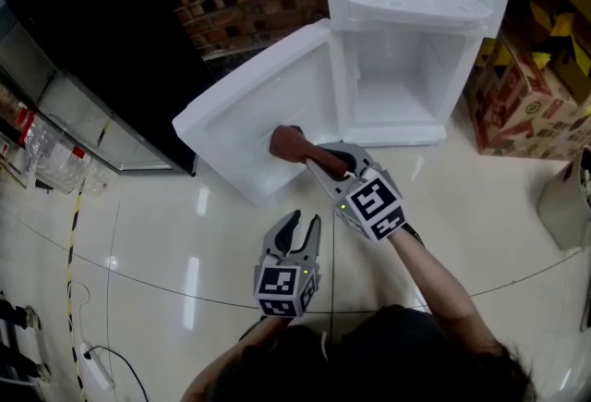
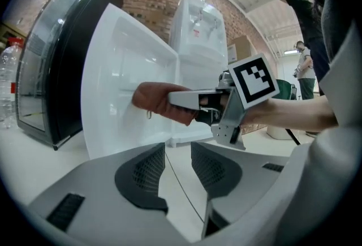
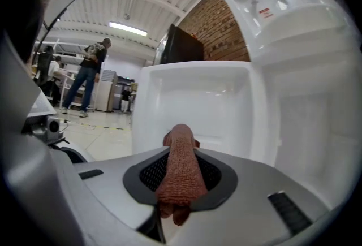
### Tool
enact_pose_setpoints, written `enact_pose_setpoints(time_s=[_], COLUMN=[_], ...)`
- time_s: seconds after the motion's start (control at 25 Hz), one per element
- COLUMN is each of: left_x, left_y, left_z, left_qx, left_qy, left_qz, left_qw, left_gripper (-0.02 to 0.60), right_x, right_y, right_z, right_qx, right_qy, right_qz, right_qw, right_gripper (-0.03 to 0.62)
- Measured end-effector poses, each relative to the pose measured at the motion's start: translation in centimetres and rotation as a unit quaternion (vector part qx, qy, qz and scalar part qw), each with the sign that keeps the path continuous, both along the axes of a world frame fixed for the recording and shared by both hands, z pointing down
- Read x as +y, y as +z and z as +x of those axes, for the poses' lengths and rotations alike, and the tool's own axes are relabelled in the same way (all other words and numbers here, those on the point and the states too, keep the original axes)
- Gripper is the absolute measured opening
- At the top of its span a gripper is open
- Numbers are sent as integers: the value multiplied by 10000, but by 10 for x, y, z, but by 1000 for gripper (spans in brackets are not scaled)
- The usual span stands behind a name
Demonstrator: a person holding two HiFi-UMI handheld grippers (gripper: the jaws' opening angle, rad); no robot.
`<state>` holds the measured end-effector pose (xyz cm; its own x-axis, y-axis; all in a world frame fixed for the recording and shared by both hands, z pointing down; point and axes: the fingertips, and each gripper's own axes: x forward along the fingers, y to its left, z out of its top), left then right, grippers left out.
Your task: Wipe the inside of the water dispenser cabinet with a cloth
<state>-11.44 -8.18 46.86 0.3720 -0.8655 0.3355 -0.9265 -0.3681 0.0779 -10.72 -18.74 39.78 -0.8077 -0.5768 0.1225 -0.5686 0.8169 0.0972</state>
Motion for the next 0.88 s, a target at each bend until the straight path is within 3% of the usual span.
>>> enact_pose_setpoints(time_s=[0.16,0.32,0.56,0.88], left_x=[3,3,4,2], left_y=[3,8,10,14], left_z=[-1,-6,-4,-5], left_qx=[109,55,70,75], left_qy=[-79,-171,-108,-127], left_qz=[-81,-96,-176,-199], left_qw=[9999,9998,9998,9997], left_gripper=[123,121,121,121], right_x=[33,32,-14,-75], right_y=[26,56,79,98], right_z=[-44,-57,-24,71], right_qx=[352,683,829,797], right_qy=[-747,-868,-201,1073], right_qz=[-61,-208,-432,-741], right_qw=[9966,9937,9954,9883], right_gripper=[83,83,83,83])
